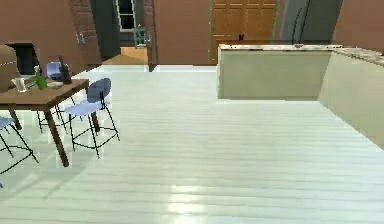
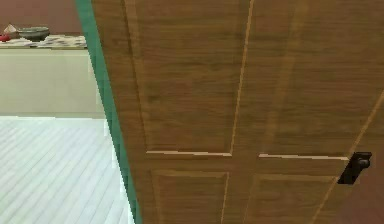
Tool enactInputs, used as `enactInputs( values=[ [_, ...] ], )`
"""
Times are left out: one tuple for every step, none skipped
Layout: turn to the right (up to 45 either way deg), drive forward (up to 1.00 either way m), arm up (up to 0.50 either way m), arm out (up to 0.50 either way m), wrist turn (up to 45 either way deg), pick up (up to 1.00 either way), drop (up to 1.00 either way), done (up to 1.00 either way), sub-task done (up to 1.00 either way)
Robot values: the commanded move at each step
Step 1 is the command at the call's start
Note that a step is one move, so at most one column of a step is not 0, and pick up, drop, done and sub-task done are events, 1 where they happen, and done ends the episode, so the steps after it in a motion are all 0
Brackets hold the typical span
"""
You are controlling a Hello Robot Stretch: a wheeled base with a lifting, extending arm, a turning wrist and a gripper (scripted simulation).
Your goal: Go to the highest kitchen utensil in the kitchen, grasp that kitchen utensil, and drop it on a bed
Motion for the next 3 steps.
enactInputs(
  values=[
    [6.0,0.0,0.0,0.0,0.0,0.0,0.0,0.0,0.0],
    [0.0,0.5,0.0,0.0,0.0,0.0,0.0,0.0,0.0],
    [27.0,0.0,0.0,0.0,0.0,0.0,0.0,0.0,0.0]
  ],
)
